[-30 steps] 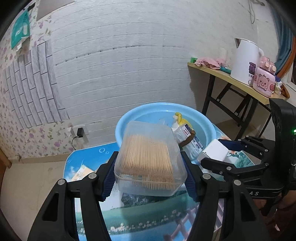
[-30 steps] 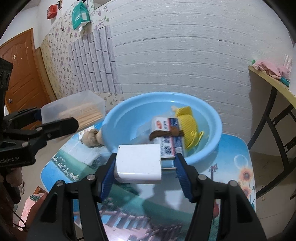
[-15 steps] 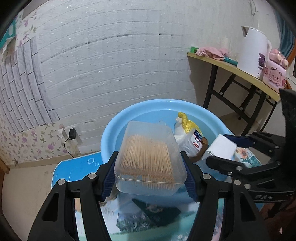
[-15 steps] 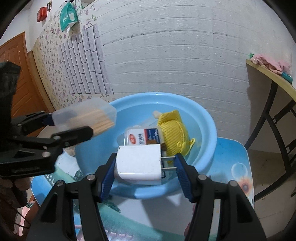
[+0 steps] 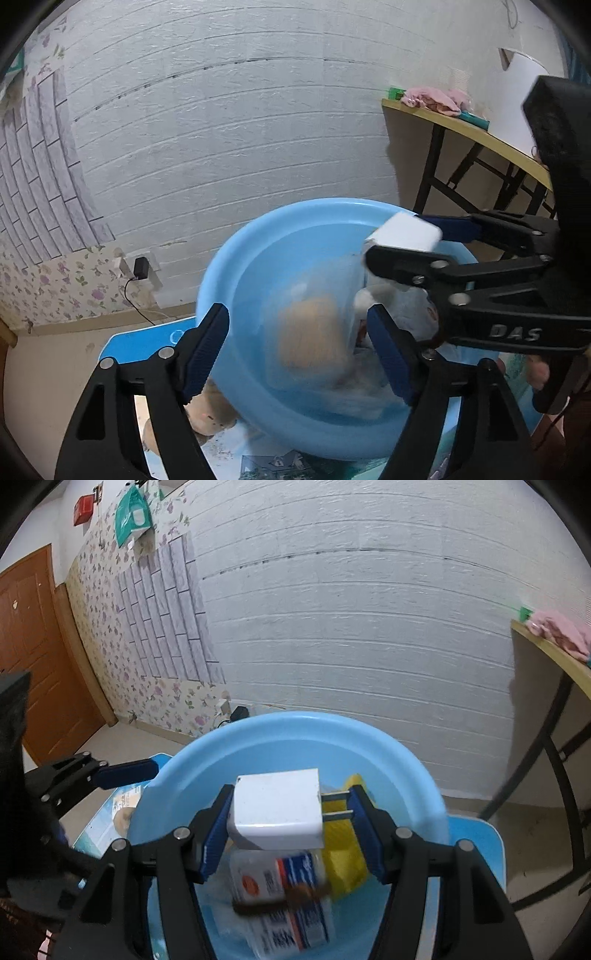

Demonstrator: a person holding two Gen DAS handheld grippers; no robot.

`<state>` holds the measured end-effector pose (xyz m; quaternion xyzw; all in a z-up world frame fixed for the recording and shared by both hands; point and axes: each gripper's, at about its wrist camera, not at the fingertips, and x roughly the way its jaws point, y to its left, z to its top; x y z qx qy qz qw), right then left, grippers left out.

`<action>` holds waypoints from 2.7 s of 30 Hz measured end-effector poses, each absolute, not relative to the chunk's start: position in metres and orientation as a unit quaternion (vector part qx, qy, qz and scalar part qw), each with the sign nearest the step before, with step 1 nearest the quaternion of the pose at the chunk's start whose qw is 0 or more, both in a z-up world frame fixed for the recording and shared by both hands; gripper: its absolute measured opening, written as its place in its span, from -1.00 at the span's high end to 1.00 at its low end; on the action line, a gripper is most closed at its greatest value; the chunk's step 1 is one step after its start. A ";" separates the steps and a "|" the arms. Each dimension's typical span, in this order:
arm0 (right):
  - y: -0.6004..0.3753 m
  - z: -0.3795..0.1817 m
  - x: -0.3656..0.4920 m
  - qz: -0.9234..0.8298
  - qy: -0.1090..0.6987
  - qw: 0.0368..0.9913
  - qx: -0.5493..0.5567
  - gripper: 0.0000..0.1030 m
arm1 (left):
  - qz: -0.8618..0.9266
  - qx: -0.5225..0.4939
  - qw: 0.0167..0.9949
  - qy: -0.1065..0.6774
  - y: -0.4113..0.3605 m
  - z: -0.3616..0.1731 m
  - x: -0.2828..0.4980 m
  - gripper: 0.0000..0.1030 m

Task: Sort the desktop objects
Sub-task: 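Open the right gripper dropping the charger while the left releases the toothpick box into the basin, then move both open grippers away from the basin toward the remaining table items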

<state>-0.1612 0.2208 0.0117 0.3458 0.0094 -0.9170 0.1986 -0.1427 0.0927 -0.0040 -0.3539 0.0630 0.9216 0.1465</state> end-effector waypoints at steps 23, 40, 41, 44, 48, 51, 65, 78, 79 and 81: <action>0.202 0.024 -0.107 -0.923 0.004 0.167 0.346 -0.52 | 0.930 -0.362 0.064 0.015 0.040 -0.004 -0.097 -0.99; 0.204 0.009 -0.059 -0.917 -0.007 0.143 0.371 -0.52 | 0.919 -0.390 0.057 0.027 0.027 -0.021 -0.055 -0.99; 0.204 0.007 -0.056 -0.917 -0.005 0.143 0.373 -0.52 | 0.919 -0.390 0.055 0.030 0.027 -0.022 -0.053 -0.99; 0.205 0.004 -0.047 -0.916 -0.002 0.144 0.373 -0.52 | 0.919 -0.389 0.052 0.031 0.023 -0.025 -0.047 -0.99; 0.210 0.001 -0.036 -0.917 -0.007 0.145 0.371 -0.52 | 0.917 -0.396 0.046 0.025 0.014 -0.032 -0.042 -0.99; 0.217 -0.004 -0.028 -0.920 -0.021 0.137 0.366 -0.53 | 0.914 -0.403 0.044 0.023 0.009 -0.039 -0.039 -0.99; 0.223 -0.037 -0.025 -0.905 -0.033 0.120 0.407 -0.53 | 0.900 -0.433 0.040 0.021 -0.003 -0.068 -0.031 -0.99; 0.224 -0.047 -0.027 -0.900 -0.037 0.114 0.419 -0.53 | 0.897 -0.440 0.036 0.016 -0.011 -0.076 -0.032 -0.99; 0.224 -0.048 -0.027 -0.899 -0.038 0.113 0.421 -0.53 | 0.897 -0.441 0.036 0.015 -0.012 -0.077 -0.032 -1.00; 0.222 -0.050 -0.028 -0.897 -0.039 0.113 0.426 -0.52 | 0.895 -0.444 0.035 0.012 -0.013 -0.079 -0.033 -0.99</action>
